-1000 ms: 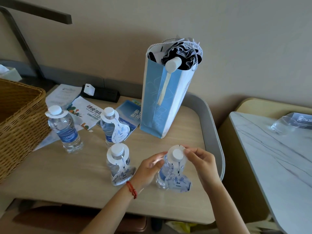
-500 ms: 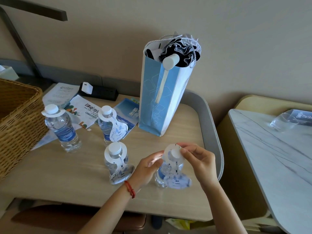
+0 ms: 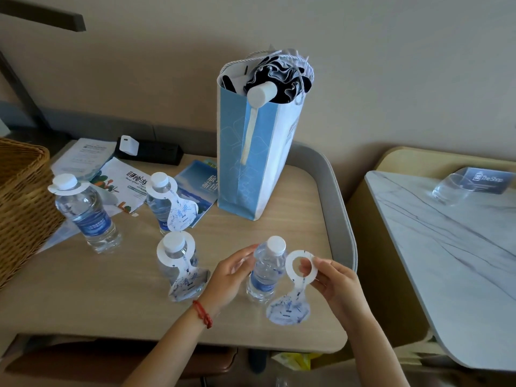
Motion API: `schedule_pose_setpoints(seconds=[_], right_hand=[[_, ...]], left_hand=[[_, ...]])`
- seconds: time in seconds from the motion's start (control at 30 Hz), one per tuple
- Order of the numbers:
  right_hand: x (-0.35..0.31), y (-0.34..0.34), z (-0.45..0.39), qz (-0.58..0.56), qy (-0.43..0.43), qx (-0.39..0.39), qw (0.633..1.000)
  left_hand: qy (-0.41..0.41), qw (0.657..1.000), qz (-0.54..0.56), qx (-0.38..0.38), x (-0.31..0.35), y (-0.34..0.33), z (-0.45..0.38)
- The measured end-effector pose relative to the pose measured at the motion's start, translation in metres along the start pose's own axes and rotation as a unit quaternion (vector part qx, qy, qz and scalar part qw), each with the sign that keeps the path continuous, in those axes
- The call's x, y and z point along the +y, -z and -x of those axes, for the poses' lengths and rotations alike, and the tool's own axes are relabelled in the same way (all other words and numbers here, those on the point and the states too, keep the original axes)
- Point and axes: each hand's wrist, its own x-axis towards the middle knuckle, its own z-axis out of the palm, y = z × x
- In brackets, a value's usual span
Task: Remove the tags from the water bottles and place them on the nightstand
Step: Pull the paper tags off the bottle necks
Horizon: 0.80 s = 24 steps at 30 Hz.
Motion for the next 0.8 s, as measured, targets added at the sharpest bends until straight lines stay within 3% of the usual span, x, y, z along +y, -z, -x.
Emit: schedule_pose_setpoints(seconds=[0.2,0.33,0.6,0.8], right_hand=[[0.046,0.037,-0.017,0.096,-0.081,0.076,0.989],[0.07,0.041,-0.036,0.214,-0.051,0.128,0.967],[0.095,0.04,-0.045,0.489,0.016,0.119,0.864],[0.09,0.032,-0.041,0.473,0.009,0.144,0.869]], left_hand=[[-0.004,1.0,-0.017,-0.002,-0.006,-0.001,0.007],[-0.006,0.999,-0.031,-0.001,-0.006,-0.003,0.009],[-0.009,0.998,-0.046,0.033,-0.001,-0.01,0.016],[0.002,0.998,-0.02,0.066,-0.004,-0.012,0.026]])
